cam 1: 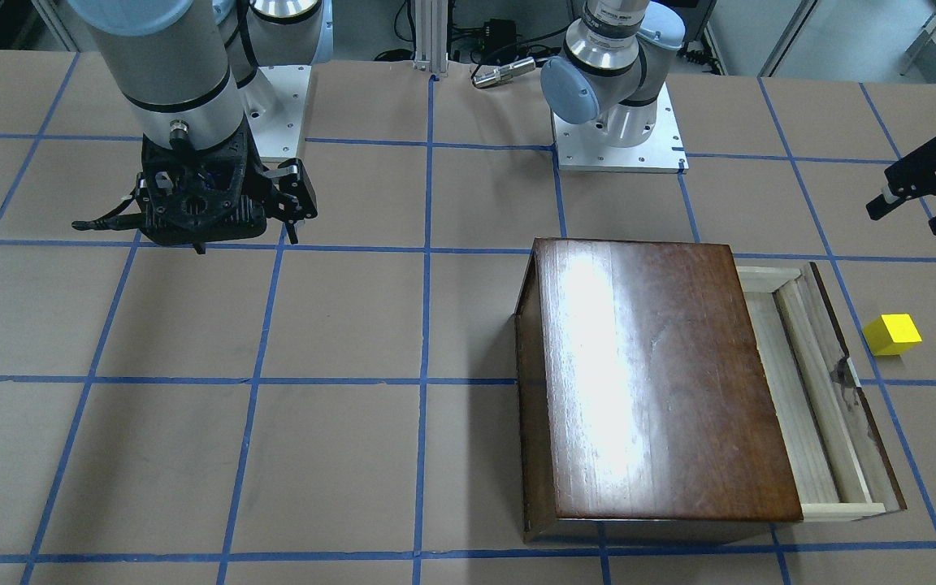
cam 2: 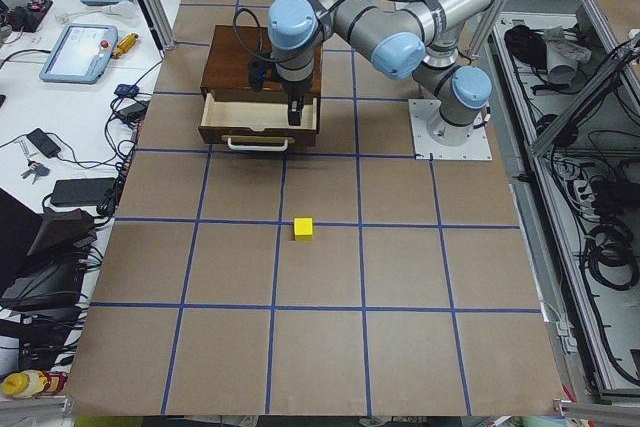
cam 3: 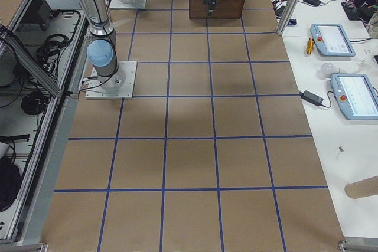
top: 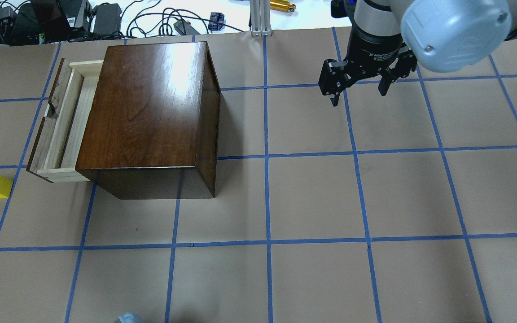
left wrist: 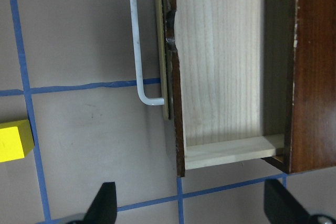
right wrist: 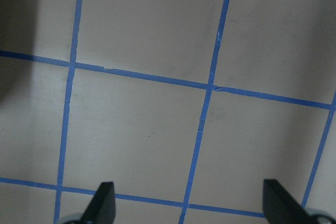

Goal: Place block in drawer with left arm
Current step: 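Release the handle and raise the left gripper over the cabinet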

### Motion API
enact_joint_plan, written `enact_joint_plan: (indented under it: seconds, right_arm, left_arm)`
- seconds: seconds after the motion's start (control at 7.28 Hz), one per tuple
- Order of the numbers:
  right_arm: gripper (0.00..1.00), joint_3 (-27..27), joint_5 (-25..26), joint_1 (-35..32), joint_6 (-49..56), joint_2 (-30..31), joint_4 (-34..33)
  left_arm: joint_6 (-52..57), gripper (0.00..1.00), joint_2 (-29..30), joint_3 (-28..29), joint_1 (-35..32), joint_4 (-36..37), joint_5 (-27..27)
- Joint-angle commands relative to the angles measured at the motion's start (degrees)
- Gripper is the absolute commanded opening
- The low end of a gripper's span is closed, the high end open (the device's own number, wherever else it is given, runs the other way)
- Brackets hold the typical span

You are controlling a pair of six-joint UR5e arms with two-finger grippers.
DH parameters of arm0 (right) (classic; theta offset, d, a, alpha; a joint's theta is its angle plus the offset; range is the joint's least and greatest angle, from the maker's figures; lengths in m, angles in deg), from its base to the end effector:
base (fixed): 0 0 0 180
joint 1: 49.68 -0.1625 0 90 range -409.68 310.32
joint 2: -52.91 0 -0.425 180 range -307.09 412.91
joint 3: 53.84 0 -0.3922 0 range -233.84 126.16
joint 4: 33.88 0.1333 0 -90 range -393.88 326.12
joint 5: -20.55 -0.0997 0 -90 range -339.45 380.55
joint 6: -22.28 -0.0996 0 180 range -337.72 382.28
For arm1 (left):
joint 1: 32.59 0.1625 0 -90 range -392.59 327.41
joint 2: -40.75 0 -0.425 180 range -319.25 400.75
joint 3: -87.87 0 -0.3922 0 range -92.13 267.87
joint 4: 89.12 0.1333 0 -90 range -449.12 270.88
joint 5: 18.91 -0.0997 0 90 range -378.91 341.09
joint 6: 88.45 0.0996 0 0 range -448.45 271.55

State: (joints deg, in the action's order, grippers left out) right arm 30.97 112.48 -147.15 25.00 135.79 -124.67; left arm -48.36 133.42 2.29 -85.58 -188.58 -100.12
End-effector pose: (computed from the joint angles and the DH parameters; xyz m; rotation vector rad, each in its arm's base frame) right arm 0.1994 -0.5209 0.4695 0.2764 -3.0947 -0.0287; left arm 0.1808 -0.4866 0.4881 -0.0637 -2.9374 -0.0141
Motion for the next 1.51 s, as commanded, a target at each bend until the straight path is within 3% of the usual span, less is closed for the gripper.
enact_joint_plan:
  seconds: [0.0,0.55,1.1,1.37]
  right_arm:
    - [1.0,0.0,0.0,0.0,-0.08,0.0,0.0]
    - [1.0,0.0,0.0,0.0,0.0,0.0,0.0]
    - [1.0,0.0,0.0,0.0,0.0,0.0,0.0]
    - [1.0,0.0,0.0,0.0,0.0,0.0,0.0]
  left_arm:
    - [-9.1,1.0,-2.41,-0.38,-6.64,-0.13,-2.1]
    - [-31.86,1.0,-1.8,0.06,-22.72,3.8,-5.18]
    - [-40.68,1.0,-0.92,-0.56,-34.17,6.81,-5.27]
    - [-41.06,1.0,-0.48,-0.56,-35.86,8.04,-5.79]
